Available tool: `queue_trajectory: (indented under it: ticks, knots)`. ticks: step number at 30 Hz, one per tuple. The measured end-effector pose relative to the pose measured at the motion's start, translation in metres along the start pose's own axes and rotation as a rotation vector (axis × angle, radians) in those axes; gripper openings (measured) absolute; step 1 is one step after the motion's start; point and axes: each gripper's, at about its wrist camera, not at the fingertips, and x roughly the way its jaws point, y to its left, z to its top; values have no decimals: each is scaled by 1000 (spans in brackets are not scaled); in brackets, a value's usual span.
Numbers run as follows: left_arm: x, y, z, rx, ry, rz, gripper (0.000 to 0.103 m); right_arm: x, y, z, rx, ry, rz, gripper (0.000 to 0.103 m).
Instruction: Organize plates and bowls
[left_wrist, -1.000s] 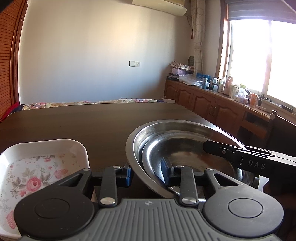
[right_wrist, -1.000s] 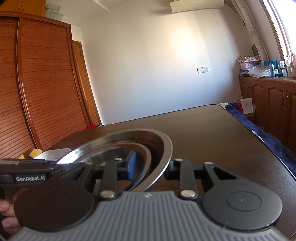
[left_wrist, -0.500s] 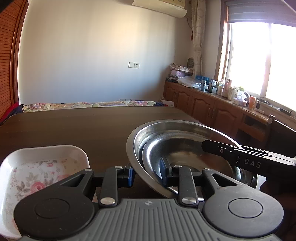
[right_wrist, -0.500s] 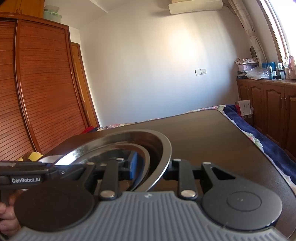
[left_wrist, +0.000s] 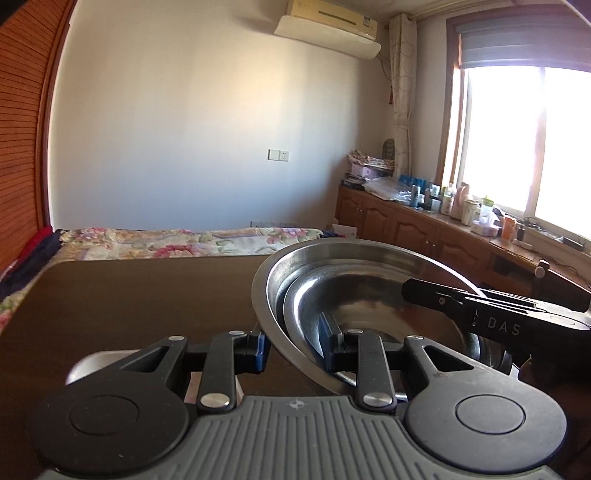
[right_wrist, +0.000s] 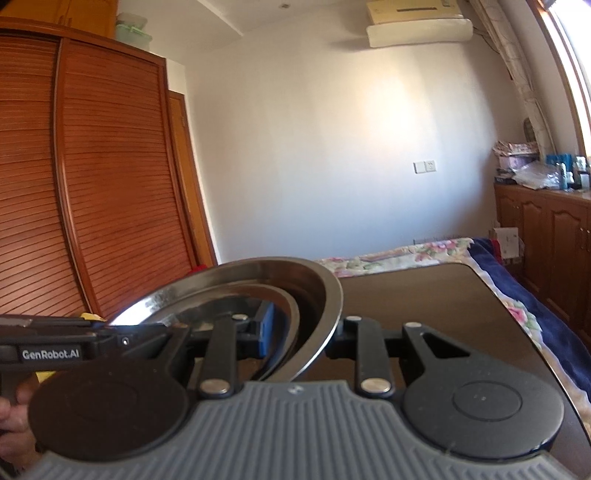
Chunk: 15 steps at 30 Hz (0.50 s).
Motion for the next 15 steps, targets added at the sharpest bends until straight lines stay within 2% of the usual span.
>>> queue_trajectory:
  ticks: [6,15]
  knots:
    - [-18,15,8,-4,-8,32,30,4,13,3,-4,2,44,29]
    - [-35,38,4,-35,-7,74,30,11,35,0,-26,37,96,29]
